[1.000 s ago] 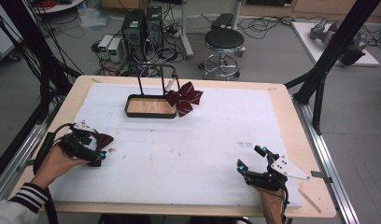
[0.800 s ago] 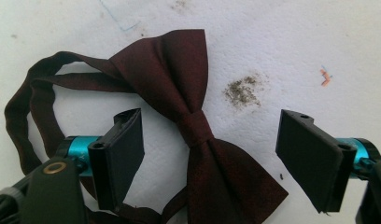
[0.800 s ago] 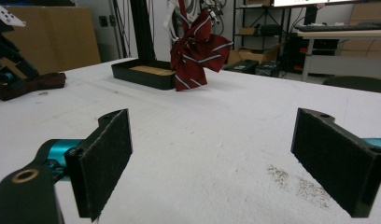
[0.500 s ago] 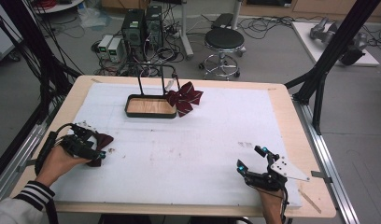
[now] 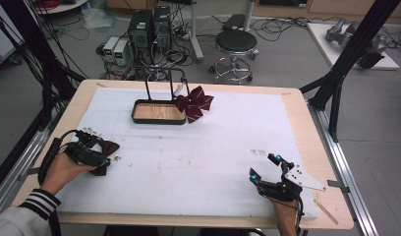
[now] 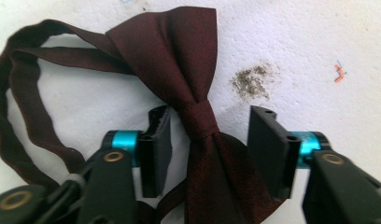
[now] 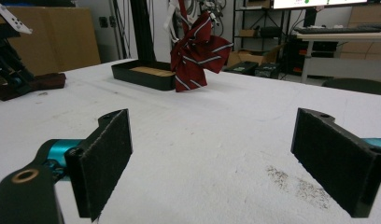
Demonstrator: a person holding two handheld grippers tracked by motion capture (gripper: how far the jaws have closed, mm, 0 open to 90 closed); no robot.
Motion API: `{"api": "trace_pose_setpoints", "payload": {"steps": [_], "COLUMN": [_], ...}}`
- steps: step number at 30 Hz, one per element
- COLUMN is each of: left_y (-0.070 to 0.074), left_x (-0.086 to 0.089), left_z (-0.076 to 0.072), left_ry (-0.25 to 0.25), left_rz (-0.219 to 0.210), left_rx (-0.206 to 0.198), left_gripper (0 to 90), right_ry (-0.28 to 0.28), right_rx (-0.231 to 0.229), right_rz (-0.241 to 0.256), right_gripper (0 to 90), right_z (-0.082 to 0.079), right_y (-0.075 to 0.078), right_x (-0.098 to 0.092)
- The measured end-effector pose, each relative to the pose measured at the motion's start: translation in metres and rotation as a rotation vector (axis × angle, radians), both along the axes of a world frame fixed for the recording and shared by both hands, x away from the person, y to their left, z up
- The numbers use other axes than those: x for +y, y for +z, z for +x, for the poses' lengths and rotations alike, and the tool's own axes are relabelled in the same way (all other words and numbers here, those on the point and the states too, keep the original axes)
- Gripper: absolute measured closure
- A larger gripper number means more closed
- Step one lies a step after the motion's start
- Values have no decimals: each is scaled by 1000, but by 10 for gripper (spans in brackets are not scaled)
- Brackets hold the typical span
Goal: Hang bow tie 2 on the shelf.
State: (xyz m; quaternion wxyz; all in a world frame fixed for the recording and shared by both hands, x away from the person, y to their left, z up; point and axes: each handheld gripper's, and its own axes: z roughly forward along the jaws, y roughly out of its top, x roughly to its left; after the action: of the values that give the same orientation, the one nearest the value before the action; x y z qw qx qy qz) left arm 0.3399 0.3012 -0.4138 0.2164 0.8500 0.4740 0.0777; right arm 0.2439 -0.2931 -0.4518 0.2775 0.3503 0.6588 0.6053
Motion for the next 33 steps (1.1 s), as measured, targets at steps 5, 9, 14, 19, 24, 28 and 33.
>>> {"api": "trace_pose_setpoints", "payload": {"steps": [5,9,14,19,24,28,33], "left_y": [-1,-1,-1,0,2,5,11], "left_x": [0,2,4,3,4,5,6], "left_z": [1,1,2,1,0,-1,-3], "left_ry": [5,19,26,29,29,29,19], "left_rz": [1,9,6,7,9,4,-13], "left_rx": [7,0,-4,-21,-39,-59,-89], "left_gripper": [566,650,723,746,754,757,758], "right_ry": [-3,0,2,1,0,2,2], "right_rx": [-6,-7,-9,-11,-8,-21,-16], "right_rz": [-4,-3,-8,-7,-5,-12,-9], "right_gripper": [116,116,116,116,116,116,116], "right_z": [0,0,-1,-1,-1,0,-1], "right_y": [0,0,0,0,0,0,0], "right_x": [0,0,0,1,0,0,0]}}
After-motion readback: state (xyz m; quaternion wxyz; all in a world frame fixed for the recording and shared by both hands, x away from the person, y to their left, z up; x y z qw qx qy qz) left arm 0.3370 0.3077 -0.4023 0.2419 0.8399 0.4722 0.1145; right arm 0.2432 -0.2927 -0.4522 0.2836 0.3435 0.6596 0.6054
